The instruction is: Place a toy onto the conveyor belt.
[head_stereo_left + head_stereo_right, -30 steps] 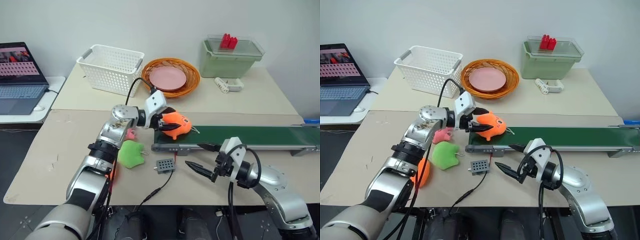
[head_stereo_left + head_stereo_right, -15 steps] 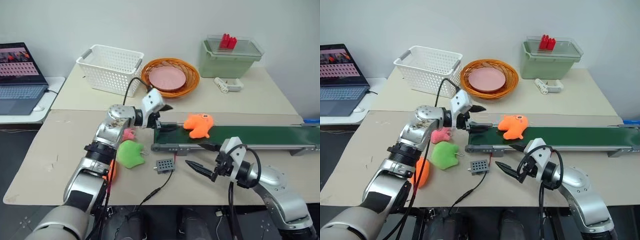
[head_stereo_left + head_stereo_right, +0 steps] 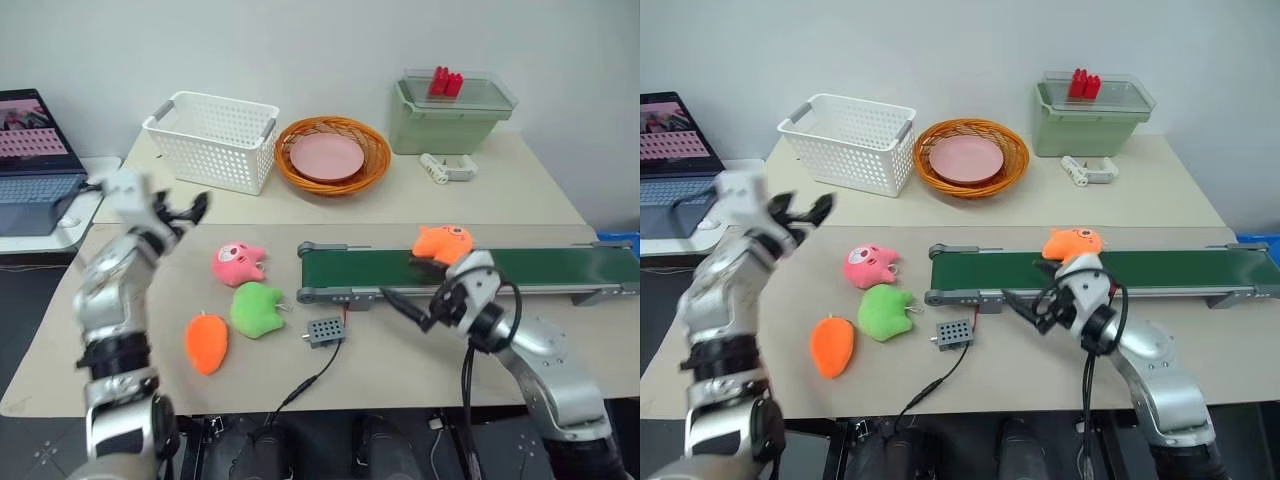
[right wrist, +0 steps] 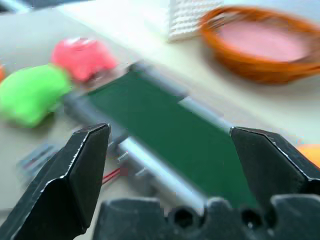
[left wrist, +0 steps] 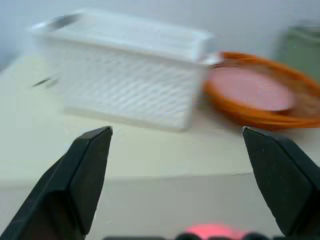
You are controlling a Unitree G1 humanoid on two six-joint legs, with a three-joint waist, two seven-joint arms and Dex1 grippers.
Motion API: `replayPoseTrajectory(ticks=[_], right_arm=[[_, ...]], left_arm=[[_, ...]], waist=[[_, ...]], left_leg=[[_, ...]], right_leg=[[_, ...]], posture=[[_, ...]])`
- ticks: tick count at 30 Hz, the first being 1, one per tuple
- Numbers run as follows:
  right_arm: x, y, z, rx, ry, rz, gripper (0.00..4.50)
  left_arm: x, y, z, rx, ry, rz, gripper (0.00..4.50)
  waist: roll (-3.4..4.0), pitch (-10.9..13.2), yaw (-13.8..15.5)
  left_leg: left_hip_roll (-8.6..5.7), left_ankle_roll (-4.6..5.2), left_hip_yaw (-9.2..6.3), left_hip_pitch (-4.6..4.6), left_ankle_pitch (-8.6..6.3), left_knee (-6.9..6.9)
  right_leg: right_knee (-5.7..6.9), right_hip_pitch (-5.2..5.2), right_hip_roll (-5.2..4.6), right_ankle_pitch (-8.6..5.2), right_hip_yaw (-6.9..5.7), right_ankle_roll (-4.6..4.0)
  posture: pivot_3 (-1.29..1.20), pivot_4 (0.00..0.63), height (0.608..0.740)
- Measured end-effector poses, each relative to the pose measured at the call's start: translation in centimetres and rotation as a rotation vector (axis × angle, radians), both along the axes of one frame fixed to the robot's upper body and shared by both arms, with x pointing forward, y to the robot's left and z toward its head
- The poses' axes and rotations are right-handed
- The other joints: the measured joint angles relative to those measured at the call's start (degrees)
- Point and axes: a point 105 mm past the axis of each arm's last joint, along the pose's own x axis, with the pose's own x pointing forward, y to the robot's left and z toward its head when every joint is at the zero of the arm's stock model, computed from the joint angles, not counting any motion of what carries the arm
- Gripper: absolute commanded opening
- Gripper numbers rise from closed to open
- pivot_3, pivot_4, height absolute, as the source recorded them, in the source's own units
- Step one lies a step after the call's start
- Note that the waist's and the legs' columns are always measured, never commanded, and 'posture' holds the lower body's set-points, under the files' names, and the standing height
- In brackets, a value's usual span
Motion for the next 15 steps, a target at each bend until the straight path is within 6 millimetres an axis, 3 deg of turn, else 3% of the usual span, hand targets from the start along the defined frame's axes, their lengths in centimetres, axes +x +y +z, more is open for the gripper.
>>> replayPoseTrajectory(ticks=[2, 5, 7, 11, 15], right_arm=[[0.6, -0.1, 0.6, 0.013, -0.023, -0.028, 4.50], [0.9, 0.0, 0.7, 0.028, -0.027, -0.033, 4.50], [1.5, -0.1, 0.8, 0.038, -0.029, -0.048, 4.50], [2.7, -0.7, 0.9, 0.045, -0.048, -0.120, 4.50], [3.5, -1.6, 0.4, 0.043, -0.056, -0.213, 4.50]], left_arm=[[-1.7, 3.6, -0.5, -0.011, 0.013, 0.147, 4.44], [-3.5, 6.1, -0.5, -0.018, 0.003, 0.248, 4.44], [-4.7, 7.3, -1.7, -0.015, 0.024, 0.290, 4.44], [-6.0, 7.4, -4.7, -0.048, 0.083, 0.296, 4.44], [-6.5, 6.9, -6.3, -0.065, 0.093, 0.290, 4.44]], waist=[[-0.01, 0.00, 0.55], [-0.01, 0.00, 1.24], [0.00, -0.01, 1.12], [0.00, -0.01, 0.89], [-0.01, -0.01, 0.90]], left_leg=[[-0.01, -0.02, -0.02, -0.01, 0.00, 0.00], [-0.06, 0.00, -0.02, -0.02, -0.01, 0.00], [-0.08, 0.00, 0.02, 0.00, -0.02, 0.01], [-0.05, -0.05, 0.04, 0.05, 0.00, -0.02], [-0.04, -0.07, 0.05, 0.05, 0.01, -0.04]], right_leg=[[-0.01, 0.01, 0.00, 0.00, -0.08, -0.01], [-0.04, 0.06, -0.09, 0.00, -0.11, -0.01], [-0.05, 0.08, -0.10, 0.00, -0.08, -0.01], [0.00, 0.06, -0.08, -0.01, -0.09, -0.03], [0.00, 0.05, -0.07, 0.00, -0.10, -0.05]], posture=[[0.00, 0.150, 0.740], [0.00, 0.150, 0.740], [0.00, 0.150, 0.740], [0.00, 0.150, 0.740], [0.00, 0.150, 0.740]])
